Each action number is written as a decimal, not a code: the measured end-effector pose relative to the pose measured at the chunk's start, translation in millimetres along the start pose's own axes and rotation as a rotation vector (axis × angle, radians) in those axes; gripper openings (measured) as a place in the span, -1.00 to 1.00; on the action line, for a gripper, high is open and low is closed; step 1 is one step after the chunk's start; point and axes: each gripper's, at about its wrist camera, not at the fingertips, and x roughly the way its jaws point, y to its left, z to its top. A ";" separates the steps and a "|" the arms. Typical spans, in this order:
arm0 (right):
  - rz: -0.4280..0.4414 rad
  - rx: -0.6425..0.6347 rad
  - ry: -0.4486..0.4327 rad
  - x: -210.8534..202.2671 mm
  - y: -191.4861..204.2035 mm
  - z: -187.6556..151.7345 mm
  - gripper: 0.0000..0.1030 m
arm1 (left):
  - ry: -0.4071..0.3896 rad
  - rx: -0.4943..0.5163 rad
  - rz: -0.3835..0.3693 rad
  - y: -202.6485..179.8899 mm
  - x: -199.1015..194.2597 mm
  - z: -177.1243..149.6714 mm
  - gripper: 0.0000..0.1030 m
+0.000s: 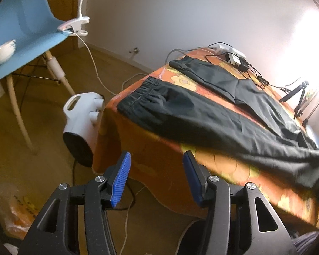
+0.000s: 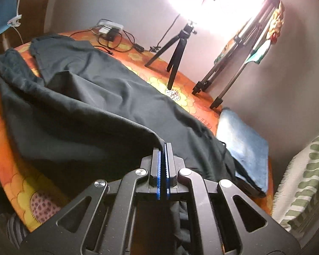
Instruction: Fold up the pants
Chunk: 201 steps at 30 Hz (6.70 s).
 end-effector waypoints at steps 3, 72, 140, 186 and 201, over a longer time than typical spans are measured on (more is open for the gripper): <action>0.006 -0.012 0.011 8.2 3.7 0.3 -0.93 | 0.012 -0.003 -0.004 0.5 10.5 11.5 -0.02; 0.021 -0.068 -0.057 -4.1 -14.8 -7.3 -0.93 | 0.171 -0.287 -0.062 -9.7 76.9 52.8 -0.13; -0.036 -0.054 -0.144 -24.6 -27.0 30.0 -0.93 | -0.102 0.575 -0.025 -144.5 47.8 82.2 -0.99; 0.110 -0.222 -0.069 76.2 30.7 185.3 0.02 | -0.016 0.449 -0.123 -88.0 135.4 184.8 -0.19; 0.558 -0.367 -0.109 119.5 237.2 267.2 0.02 | 0.001 0.703 -0.137 -108.2 135.9 126.1 -0.19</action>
